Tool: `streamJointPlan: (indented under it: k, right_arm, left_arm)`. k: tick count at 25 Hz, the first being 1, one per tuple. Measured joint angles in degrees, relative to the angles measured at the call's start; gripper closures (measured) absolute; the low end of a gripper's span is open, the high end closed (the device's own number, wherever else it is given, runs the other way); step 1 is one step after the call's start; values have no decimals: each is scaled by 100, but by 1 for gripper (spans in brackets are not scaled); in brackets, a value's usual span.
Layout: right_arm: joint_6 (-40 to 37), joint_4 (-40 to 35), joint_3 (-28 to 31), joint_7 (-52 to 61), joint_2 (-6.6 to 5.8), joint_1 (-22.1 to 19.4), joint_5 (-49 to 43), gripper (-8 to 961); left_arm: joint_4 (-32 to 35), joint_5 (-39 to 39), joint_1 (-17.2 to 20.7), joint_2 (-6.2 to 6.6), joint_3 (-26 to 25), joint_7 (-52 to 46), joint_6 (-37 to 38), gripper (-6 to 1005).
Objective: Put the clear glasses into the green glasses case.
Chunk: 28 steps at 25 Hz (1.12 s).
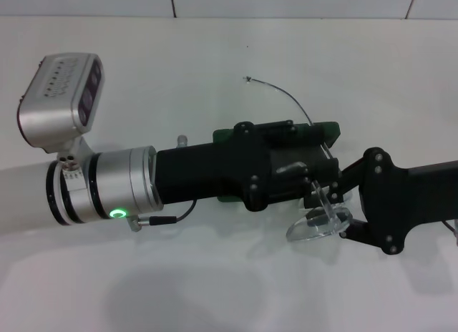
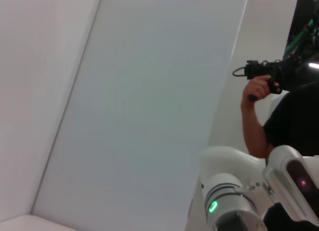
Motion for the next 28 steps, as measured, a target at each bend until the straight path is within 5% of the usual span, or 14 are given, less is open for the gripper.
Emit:
streamJointPlan:
  k: [28]
  right_arm:
    - [-225,-10,18,-134,-2,-215,88,836]
  left_arm:
    - [26,-281,176,-2,333,-29,186,431]
